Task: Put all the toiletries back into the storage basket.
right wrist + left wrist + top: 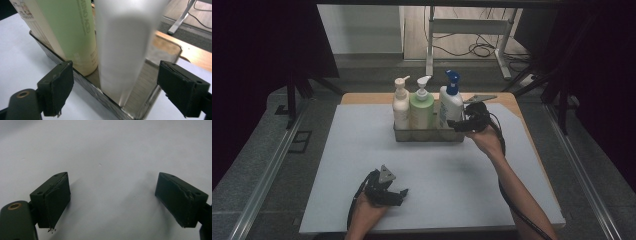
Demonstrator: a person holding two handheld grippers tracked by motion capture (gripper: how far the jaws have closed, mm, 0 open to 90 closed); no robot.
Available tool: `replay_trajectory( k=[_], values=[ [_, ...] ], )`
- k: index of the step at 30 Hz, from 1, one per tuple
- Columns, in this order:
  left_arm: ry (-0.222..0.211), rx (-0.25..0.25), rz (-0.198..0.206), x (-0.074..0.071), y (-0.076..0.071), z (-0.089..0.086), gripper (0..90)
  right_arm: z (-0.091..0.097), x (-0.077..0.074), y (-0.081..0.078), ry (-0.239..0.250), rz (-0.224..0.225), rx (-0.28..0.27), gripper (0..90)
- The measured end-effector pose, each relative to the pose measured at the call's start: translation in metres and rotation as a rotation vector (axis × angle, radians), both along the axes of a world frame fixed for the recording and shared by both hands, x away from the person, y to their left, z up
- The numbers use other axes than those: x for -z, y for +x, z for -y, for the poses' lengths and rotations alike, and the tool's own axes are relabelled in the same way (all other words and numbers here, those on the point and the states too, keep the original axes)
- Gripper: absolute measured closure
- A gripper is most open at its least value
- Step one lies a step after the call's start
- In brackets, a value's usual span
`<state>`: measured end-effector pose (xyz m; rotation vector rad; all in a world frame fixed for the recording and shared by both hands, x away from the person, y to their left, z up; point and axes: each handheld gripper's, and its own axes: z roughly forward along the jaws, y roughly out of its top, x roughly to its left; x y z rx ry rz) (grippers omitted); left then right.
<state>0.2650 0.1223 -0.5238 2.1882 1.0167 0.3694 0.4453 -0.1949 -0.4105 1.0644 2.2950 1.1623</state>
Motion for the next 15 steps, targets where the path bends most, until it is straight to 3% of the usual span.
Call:
replay_trajectory(
  k=[8, 15],
  values=[
    [0.0, 0.0, 0.0, 0.0, 0.0, 0.0, 12.6, 0.019, 0.004, -0.003, 0.002, -0.022, 0.045, 28.9],
    [0.001, 0.0, -0.001, 0.0, 0.0, 0.0, 12.6, 0.031, 0.009, 0.002, -0.037, -0.032, 0.091, 42.5]
  ],
)
